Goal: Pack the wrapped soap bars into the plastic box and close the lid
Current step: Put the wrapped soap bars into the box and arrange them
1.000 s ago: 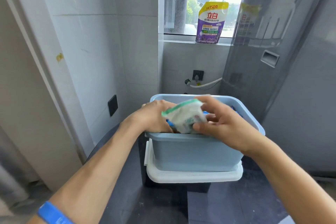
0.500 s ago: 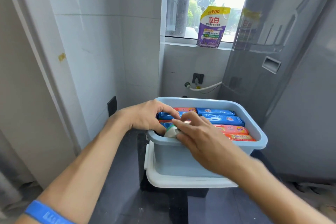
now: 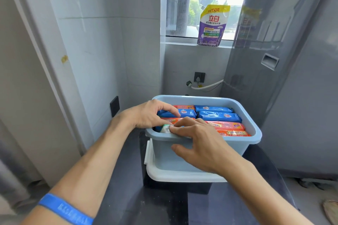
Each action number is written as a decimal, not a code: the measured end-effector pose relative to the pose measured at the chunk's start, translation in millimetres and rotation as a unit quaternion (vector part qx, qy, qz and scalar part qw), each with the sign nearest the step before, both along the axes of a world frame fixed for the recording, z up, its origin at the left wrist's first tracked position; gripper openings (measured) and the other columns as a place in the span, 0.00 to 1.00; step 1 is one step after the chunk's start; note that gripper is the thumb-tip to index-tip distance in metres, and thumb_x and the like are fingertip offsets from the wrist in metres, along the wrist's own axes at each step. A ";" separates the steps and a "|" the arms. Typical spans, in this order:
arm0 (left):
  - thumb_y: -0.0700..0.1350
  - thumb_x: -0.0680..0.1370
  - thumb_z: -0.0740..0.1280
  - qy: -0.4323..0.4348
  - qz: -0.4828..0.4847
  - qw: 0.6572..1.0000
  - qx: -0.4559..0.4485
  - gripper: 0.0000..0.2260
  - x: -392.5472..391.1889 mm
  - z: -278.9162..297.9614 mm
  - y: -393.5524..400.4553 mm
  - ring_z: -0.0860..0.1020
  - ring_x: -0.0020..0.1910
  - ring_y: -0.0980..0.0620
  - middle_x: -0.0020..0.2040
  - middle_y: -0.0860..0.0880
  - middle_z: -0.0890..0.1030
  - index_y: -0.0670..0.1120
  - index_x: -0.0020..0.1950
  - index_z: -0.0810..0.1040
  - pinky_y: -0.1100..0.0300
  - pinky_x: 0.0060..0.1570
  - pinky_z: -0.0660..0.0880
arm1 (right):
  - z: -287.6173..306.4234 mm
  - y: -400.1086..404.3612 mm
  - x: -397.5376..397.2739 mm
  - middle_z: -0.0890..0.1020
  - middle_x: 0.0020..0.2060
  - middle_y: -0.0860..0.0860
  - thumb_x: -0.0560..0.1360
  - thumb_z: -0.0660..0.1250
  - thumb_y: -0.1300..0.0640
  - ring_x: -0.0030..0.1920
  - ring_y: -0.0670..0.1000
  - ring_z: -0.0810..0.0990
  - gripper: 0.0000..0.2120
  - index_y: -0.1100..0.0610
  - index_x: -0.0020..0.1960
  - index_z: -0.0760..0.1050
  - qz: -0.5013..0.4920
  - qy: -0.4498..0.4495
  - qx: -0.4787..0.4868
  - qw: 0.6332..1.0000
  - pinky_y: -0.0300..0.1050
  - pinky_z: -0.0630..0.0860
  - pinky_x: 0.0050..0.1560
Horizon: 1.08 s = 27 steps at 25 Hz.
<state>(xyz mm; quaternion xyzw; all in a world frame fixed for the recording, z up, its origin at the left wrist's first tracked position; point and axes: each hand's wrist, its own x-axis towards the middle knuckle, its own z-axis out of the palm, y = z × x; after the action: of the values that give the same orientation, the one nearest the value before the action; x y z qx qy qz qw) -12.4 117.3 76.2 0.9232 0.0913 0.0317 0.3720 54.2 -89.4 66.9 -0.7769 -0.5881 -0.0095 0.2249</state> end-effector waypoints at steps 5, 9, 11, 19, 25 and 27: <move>0.45 0.75 0.75 -0.007 0.013 1.000 -0.005 0.12 -0.5 -0.2 0.5 0.76 0.65 0.51 0.66 0.52 0.79 0.55 0.57 0.83 0.54 0.68 0.70 | 13.0 25.9 -1.9 0.77 0.61 0.46 0.73 0.65 0.48 0.59 0.55 0.71 0.13 0.46 0.55 0.82 -0.008 -0.016 -0.091 0.996 0.55 0.70 0.59; 0.47 0.74 0.75 -0.005 0.036 0.999 0.002 0.12 -0.4 -8.9 0.1 0.74 0.67 0.53 0.67 0.57 0.77 0.58 0.56 0.83 0.54 0.70 0.68 | -12.8 20.0 -18.6 0.80 0.49 0.51 0.71 0.66 0.50 0.48 0.57 0.75 0.10 0.54 0.47 0.81 -0.069 -0.146 0.000 0.987 0.52 0.73 0.51; 0.49 0.72 0.77 -0.022 0.052 0.998 0.007 0.12 -0.3 -15.5 -1.2 0.75 0.65 0.54 0.65 0.61 0.77 0.61 0.53 0.83 0.53 0.69 0.68 | -28.2 10.3 -26.4 0.80 0.39 0.51 0.69 0.71 0.52 0.38 0.56 0.77 0.07 0.55 0.42 0.79 -0.101 -0.184 0.050 0.976 0.51 0.76 0.42; 0.52 0.72 0.76 0.004 0.078 0.997 0.018 0.12 1.4 -11.4 -7.5 0.73 0.64 0.45 0.65 0.52 0.78 0.64 0.53 0.81 0.48 0.67 0.70 | 1.4 3.5 -4.5 0.77 0.53 0.43 0.71 0.66 0.41 0.54 0.51 0.76 0.17 0.45 0.56 0.78 -0.042 -0.057 -0.075 0.995 0.47 0.69 0.40; 0.52 0.73 0.75 0.000 0.074 0.997 0.026 0.11 -0.5 -12.1 -6.5 0.73 0.65 0.47 0.63 0.54 0.80 0.62 0.54 0.82 0.48 0.69 0.68 | 24.5 32.3 0.1 0.77 0.46 0.49 0.71 0.71 0.45 0.39 0.48 0.74 0.09 0.49 0.38 0.75 -0.011 0.037 -0.227 0.973 0.44 0.69 0.35; 0.55 0.70 0.74 -0.004 0.075 0.997 0.029 0.13 0.6 -12.1 -8.6 0.71 0.67 0.45 0.64 0.56 0.79 0.62 0.54 0.82 0.48 0.71 0.64 | 23.3 40.9 -9.9 0.75 0.43 0.48 0.71 0.69 0.47 0.39 0.51 0.74 0.09 0.51 0.45 0.76 -0.027 -0.035 -0.228 0.973 0.44 0.67 0.35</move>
<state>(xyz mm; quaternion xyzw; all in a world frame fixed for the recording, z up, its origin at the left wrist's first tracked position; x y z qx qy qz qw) -11.8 108.7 64.2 0.9241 0.1581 0.0660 0.3416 44.3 -48.5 90.2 -0.8227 -0.5607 0.0914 0.0205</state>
